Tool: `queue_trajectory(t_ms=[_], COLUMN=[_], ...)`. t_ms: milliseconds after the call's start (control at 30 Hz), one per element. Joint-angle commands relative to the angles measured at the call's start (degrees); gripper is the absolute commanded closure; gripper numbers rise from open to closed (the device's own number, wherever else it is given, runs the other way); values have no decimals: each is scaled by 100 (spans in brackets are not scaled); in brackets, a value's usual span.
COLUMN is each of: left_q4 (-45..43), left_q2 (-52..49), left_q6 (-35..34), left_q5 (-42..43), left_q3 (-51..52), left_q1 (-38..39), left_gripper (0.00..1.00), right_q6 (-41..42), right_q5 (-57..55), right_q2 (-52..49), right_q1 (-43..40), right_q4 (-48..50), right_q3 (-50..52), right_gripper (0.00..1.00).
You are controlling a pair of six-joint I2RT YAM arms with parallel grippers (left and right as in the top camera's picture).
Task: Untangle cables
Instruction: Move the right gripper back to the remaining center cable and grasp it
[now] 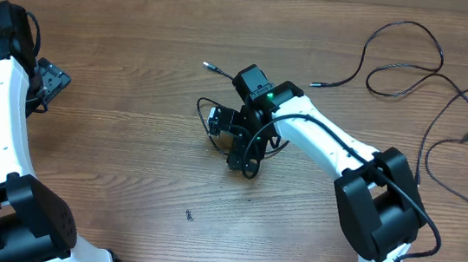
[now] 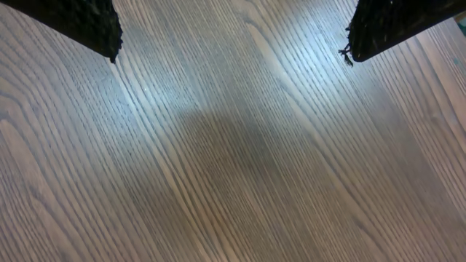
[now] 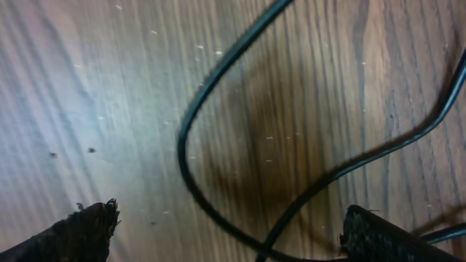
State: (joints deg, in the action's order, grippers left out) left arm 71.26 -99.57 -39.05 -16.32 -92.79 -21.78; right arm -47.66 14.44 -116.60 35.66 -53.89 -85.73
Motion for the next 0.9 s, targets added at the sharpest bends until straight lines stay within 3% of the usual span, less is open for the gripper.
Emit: queue_trajectory(t_ms=[0,467,633,667,767,867], left_q4=[2,2,2,2,2,2], left_q2=[-44,-44,-46,-44,-44,-44], left_q6=[-101,-101,-103,-101,-101,-103], left_q5=[-57,-57,-57,-59,-57,-59], left_q3=[-105,-105,-105,-105,-105,-105], left_q1=[4,4,4,4,4,4], left_gripper=[0,1,0,0,0,0], right_q6=[-46,-39,140,157,267,295], right_q5=[-229,-348,-337,-321,-323,-317], right_q2=[-205,-579,-699,-699,-699,-699], right_q1=[-15,-120,-238,-278,-302,-299], right_q4=[101,372,306,258,177,122], right_q3=[24,28,28,28,28,28], right_gripper=[0,0,23,38,67,81])
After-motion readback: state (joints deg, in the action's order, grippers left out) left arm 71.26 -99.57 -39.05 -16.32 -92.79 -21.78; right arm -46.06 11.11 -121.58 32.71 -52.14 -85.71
